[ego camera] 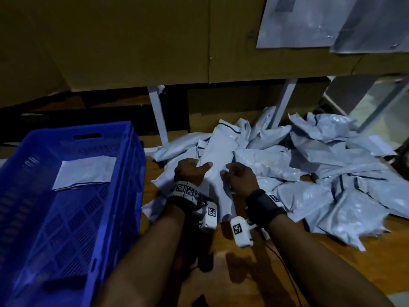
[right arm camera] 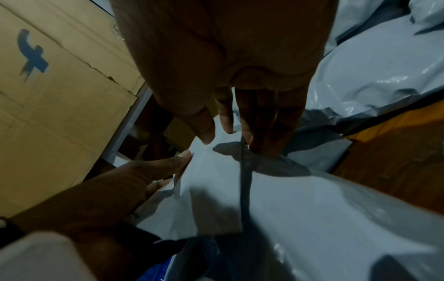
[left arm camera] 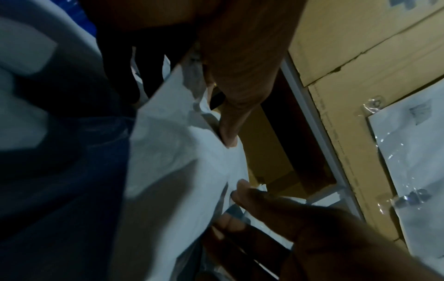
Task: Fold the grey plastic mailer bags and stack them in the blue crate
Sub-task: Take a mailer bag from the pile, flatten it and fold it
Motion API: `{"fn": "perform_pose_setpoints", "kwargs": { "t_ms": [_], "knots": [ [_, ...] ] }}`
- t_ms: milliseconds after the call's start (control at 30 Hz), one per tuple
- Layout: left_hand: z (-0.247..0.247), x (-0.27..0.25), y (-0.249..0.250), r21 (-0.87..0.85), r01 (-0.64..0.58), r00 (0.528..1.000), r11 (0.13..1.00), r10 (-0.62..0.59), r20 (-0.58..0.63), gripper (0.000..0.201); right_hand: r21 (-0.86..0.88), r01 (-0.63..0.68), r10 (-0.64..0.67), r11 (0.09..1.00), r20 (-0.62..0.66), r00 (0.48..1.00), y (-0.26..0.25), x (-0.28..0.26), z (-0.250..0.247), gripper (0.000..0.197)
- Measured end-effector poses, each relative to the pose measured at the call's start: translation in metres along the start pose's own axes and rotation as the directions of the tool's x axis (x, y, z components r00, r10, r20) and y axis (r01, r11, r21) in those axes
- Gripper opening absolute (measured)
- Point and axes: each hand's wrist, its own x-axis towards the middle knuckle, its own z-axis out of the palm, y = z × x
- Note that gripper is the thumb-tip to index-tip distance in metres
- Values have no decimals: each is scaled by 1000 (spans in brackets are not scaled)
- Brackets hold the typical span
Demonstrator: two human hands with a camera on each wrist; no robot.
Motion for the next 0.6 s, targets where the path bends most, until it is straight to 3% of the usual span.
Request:
{"fn": "perform_pose_setpoints", "kwargs": {
  "t_ms": [167, 267, 367, 433, 500, 600],
  "knots": [
    [-6, -18, 8, -99, -108, 994, 989, 108, -1, 29, 94, 75, -77, 993, 8, 997, 10, -2, -17, 20],
    [-28, -53, 20, -136, -224, 974, 965, 225, -10, 23, 241, 68, -85, 968, 59, 995, 13, -17, -43, 35],
    [-52, -106, 27, -101, -255, 966, 962, 259, 22, 12, 428, 35, -93, 903, 116, 989, 23, -36, -77, 56],
    [-62, -144, 27, -132, -214, 969, 968, 227, 98, 12, 456, 8, -102, 890, 182, 978, 35, -49, -101, 67],
    [-64, -177, 22, -201, -103, 973, 974, 140, 181, 14, 426, -22, -116, 904, 296, 948, 44, -67, -123, 54],
    [-53, -213, 12, -173, 1, 958, 985, 49, 284, 21, 380, -63, -128, 923, 455, 881, 56, -101, -153, 30]
  ]
}}
